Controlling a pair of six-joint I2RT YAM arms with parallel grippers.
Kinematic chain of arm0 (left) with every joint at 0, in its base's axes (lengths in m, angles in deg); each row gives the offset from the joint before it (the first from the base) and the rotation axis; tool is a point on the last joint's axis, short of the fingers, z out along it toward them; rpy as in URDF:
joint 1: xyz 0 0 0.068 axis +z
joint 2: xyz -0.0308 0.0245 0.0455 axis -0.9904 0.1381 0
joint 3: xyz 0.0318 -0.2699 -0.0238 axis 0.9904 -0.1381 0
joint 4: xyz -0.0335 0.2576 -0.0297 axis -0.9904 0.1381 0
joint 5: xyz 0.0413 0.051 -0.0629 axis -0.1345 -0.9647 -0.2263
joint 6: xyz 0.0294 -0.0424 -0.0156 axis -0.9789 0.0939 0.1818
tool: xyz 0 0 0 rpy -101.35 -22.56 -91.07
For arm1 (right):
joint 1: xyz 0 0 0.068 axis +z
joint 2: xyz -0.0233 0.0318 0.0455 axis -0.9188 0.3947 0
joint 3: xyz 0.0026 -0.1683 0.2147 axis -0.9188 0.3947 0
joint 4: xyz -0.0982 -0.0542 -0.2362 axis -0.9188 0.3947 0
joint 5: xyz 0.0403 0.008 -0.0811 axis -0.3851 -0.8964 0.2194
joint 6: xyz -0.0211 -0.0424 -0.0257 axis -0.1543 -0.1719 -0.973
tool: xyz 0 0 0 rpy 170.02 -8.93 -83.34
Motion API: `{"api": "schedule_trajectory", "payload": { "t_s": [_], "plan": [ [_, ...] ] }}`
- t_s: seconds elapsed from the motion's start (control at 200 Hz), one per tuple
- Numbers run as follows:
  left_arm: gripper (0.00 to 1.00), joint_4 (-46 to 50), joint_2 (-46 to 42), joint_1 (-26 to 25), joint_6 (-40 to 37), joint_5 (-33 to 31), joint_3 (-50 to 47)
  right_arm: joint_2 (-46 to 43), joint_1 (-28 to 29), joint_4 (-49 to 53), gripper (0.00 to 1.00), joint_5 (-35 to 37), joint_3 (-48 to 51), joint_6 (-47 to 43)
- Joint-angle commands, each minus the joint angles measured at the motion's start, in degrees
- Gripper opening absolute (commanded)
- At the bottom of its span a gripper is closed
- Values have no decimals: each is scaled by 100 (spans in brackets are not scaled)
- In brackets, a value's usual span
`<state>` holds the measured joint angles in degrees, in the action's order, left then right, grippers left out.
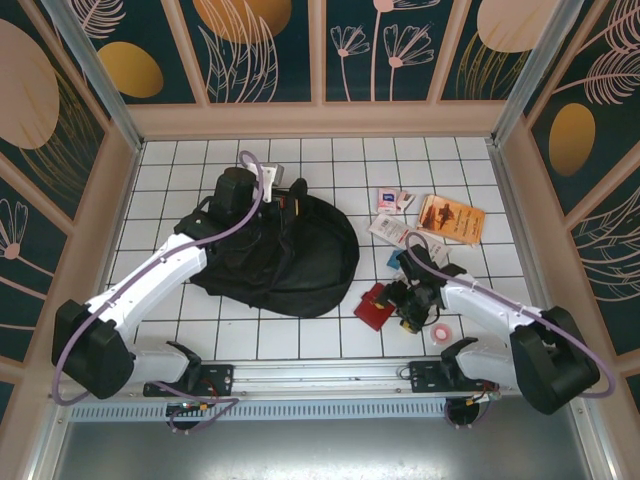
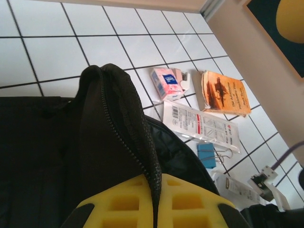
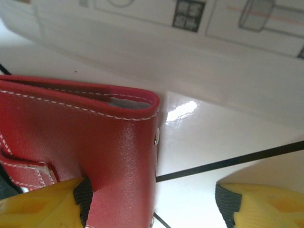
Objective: Pack the student bag
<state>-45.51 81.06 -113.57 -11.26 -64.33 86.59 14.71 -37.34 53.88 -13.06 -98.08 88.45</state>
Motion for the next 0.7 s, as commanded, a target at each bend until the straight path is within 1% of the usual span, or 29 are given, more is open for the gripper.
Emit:
{"api": "schedule_trajectory", "payload": {
  "t_s": [0.0,0.07,0.22,0.35,0.445,0.465,0.52,0.696],
  "plan": [
    [0,-285,115,-48,91,408,-53,695,39,-2782,72,-320,325,-282],
    [0,-307,179,-85,96,489,-52,747,42,-3197,72,-481,292,-308],
    [0,-281,296,-168,48,547,-22,778,47,-3701,73,-743,203,-302],
    [0,-246,329,-195,14,522,-26,661,103,-3504,73,-800,-2,-362],
    [0,-222,318,-189,-5,485,1,431,162,-3189,72,-622,-146,-461],
    [0,-220,312,-195,-13,471,3,376,279,-3117,72,-569,-164,-477],
    [0,-211,286,-196,-32,436,-8,194,348,-2978,72,-456,-163,-504],
    [0,-184,268,-193,-67,372,-8,-292,322,-3335,69,-564,263,-610]
  ]
}}
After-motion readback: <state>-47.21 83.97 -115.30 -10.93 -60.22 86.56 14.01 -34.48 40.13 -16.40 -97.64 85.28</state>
